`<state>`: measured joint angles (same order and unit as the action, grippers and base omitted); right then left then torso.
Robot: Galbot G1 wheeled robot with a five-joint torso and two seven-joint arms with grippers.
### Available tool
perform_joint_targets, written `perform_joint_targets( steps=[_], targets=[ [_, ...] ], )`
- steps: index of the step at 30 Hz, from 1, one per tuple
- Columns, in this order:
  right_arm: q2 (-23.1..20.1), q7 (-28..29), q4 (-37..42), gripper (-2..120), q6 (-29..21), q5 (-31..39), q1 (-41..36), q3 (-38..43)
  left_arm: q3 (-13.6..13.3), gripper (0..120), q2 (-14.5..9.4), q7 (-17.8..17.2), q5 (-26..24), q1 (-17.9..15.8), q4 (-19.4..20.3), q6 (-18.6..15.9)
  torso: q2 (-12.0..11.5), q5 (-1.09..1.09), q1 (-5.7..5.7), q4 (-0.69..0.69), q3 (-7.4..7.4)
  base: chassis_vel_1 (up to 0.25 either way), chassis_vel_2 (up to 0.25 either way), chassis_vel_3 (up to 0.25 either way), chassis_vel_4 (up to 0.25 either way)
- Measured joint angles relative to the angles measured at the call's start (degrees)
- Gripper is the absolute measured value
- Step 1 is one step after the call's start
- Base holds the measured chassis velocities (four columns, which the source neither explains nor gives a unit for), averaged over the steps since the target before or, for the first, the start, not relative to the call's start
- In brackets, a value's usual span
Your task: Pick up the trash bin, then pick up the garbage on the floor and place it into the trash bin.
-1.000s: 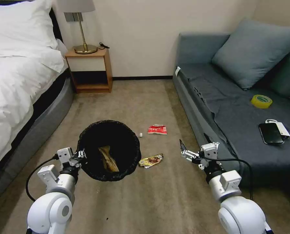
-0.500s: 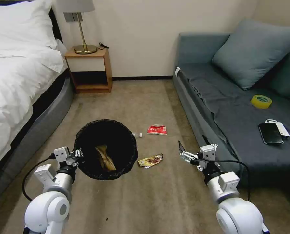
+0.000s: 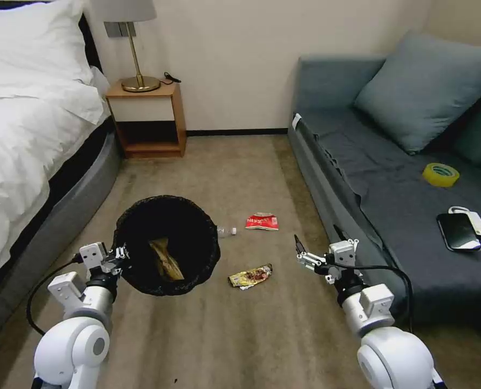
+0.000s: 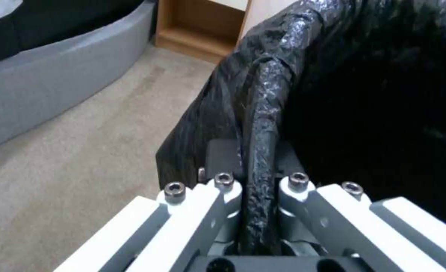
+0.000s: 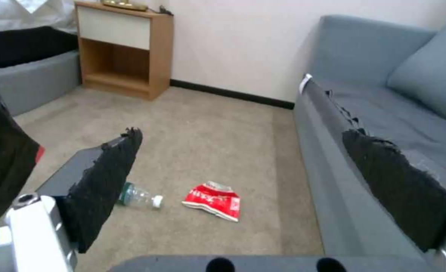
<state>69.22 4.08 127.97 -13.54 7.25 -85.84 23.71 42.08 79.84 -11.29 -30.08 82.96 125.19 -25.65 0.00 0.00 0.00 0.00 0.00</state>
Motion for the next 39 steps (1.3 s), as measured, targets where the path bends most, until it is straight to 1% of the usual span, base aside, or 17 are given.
perform_joint_targets(
  steps=[7, 17, 27, 33, 37, 39],
  targets=[
    [-0.28, -0.17, -0.47, 100, -0.07, 0.06, 0.39, -0.43, 0.57, 3, 0.03, -0.64, 0.81, -0.15, -0.16, -0.05, 0.0, 0.0, 0.0, 0.0, 0.0, -0.072, 0.055, 0.081, -0.072],
    [-0.05, -0.03, -1.58, 100, -0.73, 0.39, 1.14, -1.24, 2.07, 3, -0.41, -0.89, 2.45, -0.27, -0.23, -0.15, 0.0, 0.0, 0.0, 0.0, 0.0, -0.106, 0.102, 0.098, -0.101],
    [-0.36, 0.05, -2.9, 100, -1.52, 0.68, 1.85, -3.02, 2.5, 3, -0.6, -0.49, 2.58, -0.26, -0.95, 0.12, 0.0, 0.0, 0.0, 0.0, 0.0, -0.111, 0.106, 0.104, -0.104],
    [-0.69, 0.11, -3.9, 100, -1.87, 1.19, 2.29, -4.0, 2.25, 3, -0.66, -0.43, 2.5, -0.83, -1.69, 0.17, 0.0, 0.0, 0.0, 0.0, 0.0, -0.1, 0.111, 0.105, -0.102],
    [-1.29, 0.32, -4.92, 100, -2.01, 1.96, 2.93, -4.64, 2.03, 3, -0.62, -0.43, 2.44, -0.81, -1.78, 0.17, 0.0, 0.0, 0.0, 0.0, 0.0, -0.108, 0.122, 0.103, -0.105],
    [-1.62, 0.53, -6.91, 100, -1.97, 2.59, 4.21, -6.01, 2.03, 3, -1.09, -0.29, 2.35, -0.88, -2.38, 0.21, 0.0, 0.0, 0.0, 0.0, 0.0, -0.1, 0.071, 0.1, -0.089]
  ],
)
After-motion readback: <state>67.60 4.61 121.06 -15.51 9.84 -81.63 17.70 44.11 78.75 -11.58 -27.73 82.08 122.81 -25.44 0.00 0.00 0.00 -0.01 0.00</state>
